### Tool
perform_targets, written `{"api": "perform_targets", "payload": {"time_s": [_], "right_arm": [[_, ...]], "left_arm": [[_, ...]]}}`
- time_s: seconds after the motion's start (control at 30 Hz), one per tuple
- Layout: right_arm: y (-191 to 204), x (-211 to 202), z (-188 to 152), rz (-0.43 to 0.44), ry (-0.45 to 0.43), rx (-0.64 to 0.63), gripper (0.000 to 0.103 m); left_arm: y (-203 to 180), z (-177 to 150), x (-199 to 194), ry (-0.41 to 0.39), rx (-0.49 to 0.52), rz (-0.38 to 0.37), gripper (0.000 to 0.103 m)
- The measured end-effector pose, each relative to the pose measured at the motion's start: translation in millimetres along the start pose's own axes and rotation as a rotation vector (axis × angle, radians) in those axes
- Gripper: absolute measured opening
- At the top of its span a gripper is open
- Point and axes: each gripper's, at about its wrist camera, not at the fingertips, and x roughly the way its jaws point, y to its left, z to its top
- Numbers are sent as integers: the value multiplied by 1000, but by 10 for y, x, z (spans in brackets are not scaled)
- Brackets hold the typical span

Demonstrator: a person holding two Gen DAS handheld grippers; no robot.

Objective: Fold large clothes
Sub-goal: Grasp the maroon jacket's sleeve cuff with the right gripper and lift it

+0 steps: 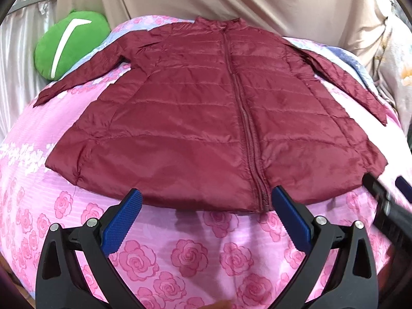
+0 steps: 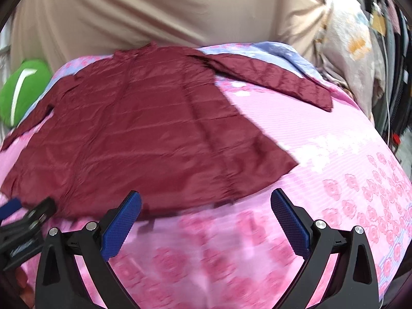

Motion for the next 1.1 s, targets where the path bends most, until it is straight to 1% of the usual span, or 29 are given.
{"api": "perform_targets", "payload": {"time_s": [0.07, 0.13, 0.2, 0.27, 0.33, 0.4, 0.47, 0.53, 0.6, 0.7, 0.77, 0.8, 0.83, 0.87, 0.9, 0.93, 1.0, 1.03, 1.07, 1.1], "right_arm": [[-194, 64, 98, -8, -1, 34, 98], [-478, 182, 250, -9, 6, 81, 98], [-843, 345, 442, 2, 16, 145, 98], [-1149, 481, 593, 3, 9, 196, 98], [-1532, 697, 778, -21, -8, 264, 98], [-1941, 944, 938, -35, -18, 352, 98], [-2321, 1204, 1061, -27, -15, 456, 98], [-2592, 1406, 1154, -13, -1, 530, 98], [-2828, 1610, 1260, 2, 11, 594, 98], [-3049, 1927, 1447, -1, 33, 630, 98], [-3135, 2090, 1522, -12, 48, 650, 98], [-3201, 2219, 1566, -6, 55, 680, 98], [-3252, 2289, 1587, -3, 58, 704, 98], [-3281, 2335, 1626, -16, 36, 720, 98], [-3293, 2368, 1672, -29, 22, 723, 93], [-3285, 2401, 1705, -28, 23, 722, 86], [-3259, 2542, 1847, -17, 35, 715, 49], [-3249, 2593, 1924, -6, 33, 713, 36], [-3214, 2630, 2008, 6, 31, 711, 15], [-3147, 2652, 2145, 17, 20, 703, 12]], "left_arm": [[-3, 5, -58, -31, 15, -6, 98], [8, 10, -117, -87, 19, 49, 98], [32, 25, -116, -116, 29, 107, 98], [80, 47, -65, -107, 33, 126, 98], [131, 54, -12, -88, 34, 130, 98], [146, 53, 52, -67, 64, 157, 98], [171, 55, 94, -50, 81, 153, 98], [211, 74, 144, -24, 74, 146, 98], [240, 121, 169, -19, 58, 128, 98], [277, 244, 181, -36, 33, 103, 98], [293, 332, 200, -42, 21, 71, 98], [309, 396, 213, -51, 10, 54, 98], [318, 440, 221, -60, 1, 47, 98], [327, 482, 231, -70, -7, 45, 98], [336, 539, 242, -86, -16, 48, 98], [343, 582, 255, -93, -20, 48, 98], [348, 706, 320, -73, -6, 45, 98], [348, 774, 359, -60, 7, 48, 98], [354, 823, 385, -57, 17, 54, 98], [368, 900, 420, -62, 26, 60, 98]]}}
